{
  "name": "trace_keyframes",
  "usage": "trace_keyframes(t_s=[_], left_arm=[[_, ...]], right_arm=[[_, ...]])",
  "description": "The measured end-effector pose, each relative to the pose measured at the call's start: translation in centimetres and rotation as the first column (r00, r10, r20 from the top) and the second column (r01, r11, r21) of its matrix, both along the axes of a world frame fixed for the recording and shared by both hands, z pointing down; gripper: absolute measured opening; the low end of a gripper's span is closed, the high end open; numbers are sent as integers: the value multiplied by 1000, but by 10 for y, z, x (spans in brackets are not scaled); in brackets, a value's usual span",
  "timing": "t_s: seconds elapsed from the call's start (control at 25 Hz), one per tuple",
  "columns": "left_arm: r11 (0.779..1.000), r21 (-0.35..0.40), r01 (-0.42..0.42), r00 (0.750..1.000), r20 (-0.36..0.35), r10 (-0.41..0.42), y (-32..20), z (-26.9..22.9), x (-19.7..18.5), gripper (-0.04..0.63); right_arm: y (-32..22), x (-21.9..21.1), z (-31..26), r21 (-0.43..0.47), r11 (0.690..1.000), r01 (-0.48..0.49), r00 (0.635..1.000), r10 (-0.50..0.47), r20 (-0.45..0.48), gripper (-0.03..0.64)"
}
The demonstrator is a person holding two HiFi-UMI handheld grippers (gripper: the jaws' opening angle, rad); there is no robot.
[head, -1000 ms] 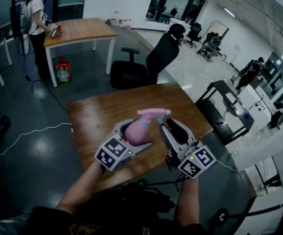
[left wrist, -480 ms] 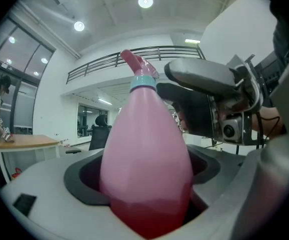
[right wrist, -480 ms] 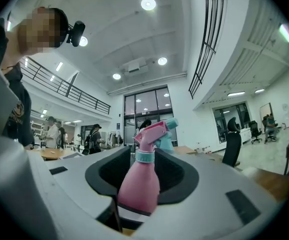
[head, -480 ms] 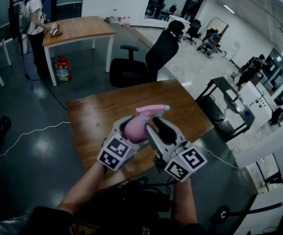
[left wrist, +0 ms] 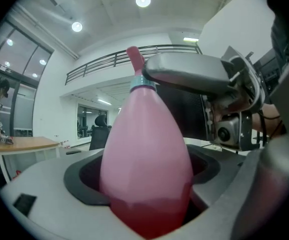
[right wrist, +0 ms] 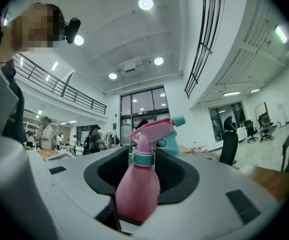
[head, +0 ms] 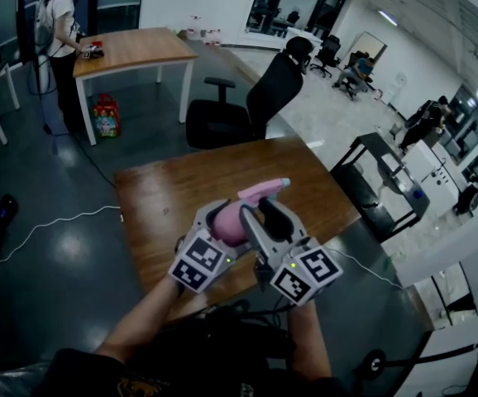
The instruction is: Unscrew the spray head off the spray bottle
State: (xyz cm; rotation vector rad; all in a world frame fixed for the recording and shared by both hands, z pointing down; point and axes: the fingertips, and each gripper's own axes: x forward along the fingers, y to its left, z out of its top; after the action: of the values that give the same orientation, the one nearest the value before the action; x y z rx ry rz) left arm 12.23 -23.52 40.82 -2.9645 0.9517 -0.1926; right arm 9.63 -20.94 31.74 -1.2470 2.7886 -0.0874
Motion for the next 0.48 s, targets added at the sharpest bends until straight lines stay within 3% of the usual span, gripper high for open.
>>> trace_keyframes(t_s=[0.48], left_arm=[[990,11,-141,990,11,141,19,-13,6,446]], right_arm=[[13,5,-12,28,996,85,996,-85,5,141]])
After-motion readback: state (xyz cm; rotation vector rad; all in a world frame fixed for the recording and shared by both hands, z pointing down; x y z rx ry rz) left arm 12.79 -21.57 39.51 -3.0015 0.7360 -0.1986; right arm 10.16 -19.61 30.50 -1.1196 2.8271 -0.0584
